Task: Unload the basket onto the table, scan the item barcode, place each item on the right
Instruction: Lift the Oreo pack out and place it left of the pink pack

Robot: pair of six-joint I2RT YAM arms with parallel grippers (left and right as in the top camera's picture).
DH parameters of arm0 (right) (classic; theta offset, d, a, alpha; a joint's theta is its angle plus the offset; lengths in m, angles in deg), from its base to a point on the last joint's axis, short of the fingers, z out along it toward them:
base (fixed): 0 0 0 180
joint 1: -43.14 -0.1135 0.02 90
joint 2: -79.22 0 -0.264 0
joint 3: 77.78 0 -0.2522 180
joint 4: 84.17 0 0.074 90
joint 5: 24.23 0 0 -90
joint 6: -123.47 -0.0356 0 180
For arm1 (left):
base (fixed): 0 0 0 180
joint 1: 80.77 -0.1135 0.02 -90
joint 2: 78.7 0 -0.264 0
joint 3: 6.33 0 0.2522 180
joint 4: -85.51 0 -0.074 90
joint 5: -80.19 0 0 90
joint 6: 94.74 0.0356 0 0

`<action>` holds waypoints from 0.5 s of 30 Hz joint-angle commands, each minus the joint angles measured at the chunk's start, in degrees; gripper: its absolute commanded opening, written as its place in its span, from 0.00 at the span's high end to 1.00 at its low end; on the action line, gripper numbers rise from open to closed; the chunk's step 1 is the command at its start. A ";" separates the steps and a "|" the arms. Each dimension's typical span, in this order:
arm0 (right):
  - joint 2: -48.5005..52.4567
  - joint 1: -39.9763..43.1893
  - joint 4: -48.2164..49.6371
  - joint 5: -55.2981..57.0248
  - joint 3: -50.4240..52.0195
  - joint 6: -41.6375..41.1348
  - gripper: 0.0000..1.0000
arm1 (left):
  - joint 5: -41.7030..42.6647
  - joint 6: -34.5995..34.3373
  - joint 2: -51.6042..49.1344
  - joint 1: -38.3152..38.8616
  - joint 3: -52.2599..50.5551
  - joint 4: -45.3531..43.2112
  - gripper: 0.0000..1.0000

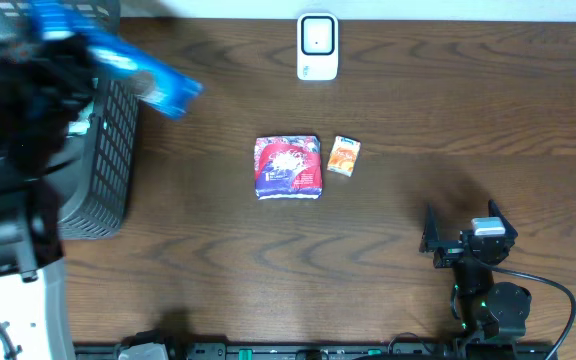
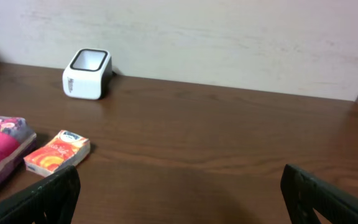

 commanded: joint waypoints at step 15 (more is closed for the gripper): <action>0.00 -0.35 -0.24 -0.28 0.04 0.57 0.01 | -21.49 24.79 -26.93 25.99 0.57 18.36 0.93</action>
